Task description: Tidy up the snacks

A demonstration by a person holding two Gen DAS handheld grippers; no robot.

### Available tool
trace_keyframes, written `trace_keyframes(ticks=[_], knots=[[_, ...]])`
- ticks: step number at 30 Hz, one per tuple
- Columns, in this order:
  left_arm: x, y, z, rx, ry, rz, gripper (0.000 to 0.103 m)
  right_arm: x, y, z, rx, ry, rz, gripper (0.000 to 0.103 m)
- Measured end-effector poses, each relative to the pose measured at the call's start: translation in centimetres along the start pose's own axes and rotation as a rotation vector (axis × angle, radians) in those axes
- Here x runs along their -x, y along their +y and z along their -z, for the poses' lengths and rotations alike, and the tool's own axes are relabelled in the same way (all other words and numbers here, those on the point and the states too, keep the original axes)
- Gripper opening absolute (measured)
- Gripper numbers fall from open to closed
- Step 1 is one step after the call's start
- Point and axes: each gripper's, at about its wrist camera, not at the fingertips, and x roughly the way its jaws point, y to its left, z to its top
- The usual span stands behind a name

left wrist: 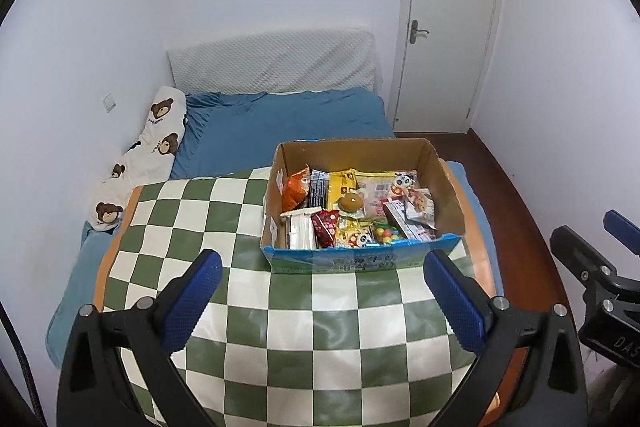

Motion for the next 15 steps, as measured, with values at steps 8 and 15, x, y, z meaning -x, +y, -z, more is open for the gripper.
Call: trace_keyframes(ticks=[8,15], knots=[[-2.4,-0.2,-1.5,0.016,-0.001,-0.023,0.103,-3.2,-1.0,-1.0,-0.023,-0.001,0.034,0.102],[-4.5,-0.2,-2.2,0.022,0.013,-0.037,0.103,-5.8,-1.4,-1.5,-0.044,0.016,0.049,0.102]])
